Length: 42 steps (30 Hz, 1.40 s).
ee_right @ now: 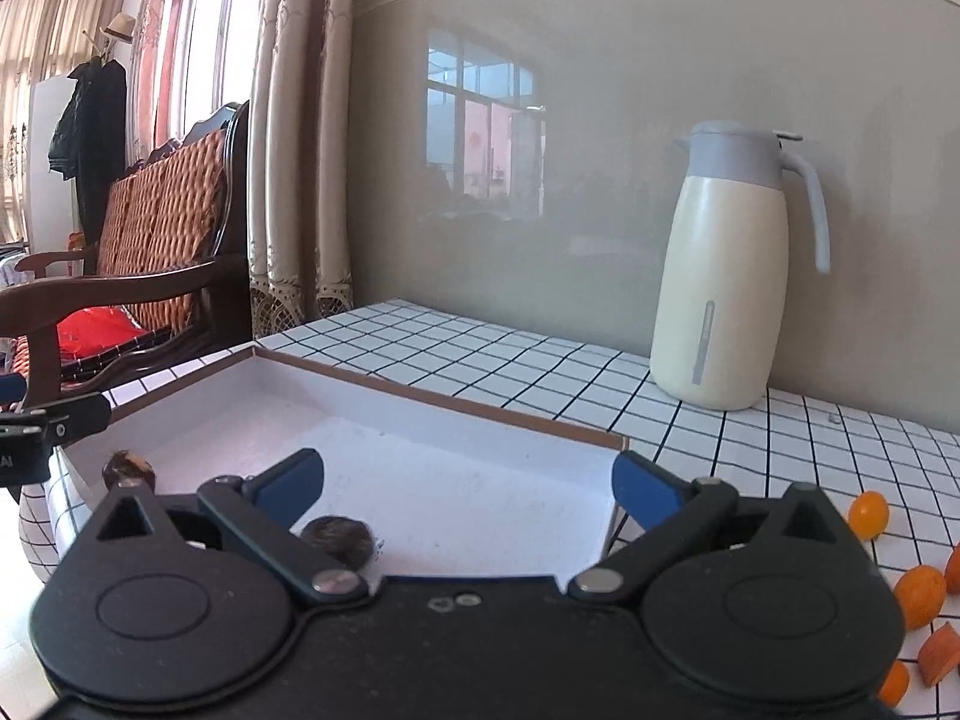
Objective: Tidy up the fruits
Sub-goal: 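Carry the dark fruits into the white tray and open both grippers, then move both tools back over the scattered fruits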
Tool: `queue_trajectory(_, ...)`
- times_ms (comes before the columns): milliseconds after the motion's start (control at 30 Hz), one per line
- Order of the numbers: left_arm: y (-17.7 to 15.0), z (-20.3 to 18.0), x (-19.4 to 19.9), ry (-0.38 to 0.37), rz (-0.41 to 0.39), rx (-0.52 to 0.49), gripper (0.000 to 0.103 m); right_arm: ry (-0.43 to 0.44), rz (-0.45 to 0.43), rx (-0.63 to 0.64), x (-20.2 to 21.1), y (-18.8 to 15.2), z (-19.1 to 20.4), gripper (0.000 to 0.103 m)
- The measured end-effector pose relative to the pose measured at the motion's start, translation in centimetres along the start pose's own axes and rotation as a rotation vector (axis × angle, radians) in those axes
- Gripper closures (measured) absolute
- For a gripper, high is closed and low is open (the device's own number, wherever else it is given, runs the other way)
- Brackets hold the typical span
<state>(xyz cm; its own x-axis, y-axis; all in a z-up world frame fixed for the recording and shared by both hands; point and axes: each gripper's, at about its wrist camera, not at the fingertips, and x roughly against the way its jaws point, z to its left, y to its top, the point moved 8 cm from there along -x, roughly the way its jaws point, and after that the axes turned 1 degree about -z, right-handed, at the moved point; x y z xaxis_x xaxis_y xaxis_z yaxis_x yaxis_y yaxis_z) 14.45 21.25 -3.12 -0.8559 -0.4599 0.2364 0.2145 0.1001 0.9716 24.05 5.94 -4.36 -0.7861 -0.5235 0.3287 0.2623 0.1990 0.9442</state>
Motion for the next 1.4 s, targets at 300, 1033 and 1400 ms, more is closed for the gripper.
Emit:
queue_trajectory(300, 0.4, -1.1, 0.7, -0.011, -0.009, -0.045, 0.000, -0.007, 0.017, 0.010, 1.1, -0.5, -0.4, 0.006)
queue_trajectory(1033, 2.7, -7.3, 5.4, -0.170, -0.178, -0.045, 0.000, -0.285, -0.080, -0.101, 7.1, -0.1, -10.0, 0.006)
queue_trajectory(1400, 2.8, -11.7, 6.6, -0.257, -0.197, 0.001, 0.000, -0.310, -0.055, -0.162, 11.4, -1.2, -14.9, 0.006)
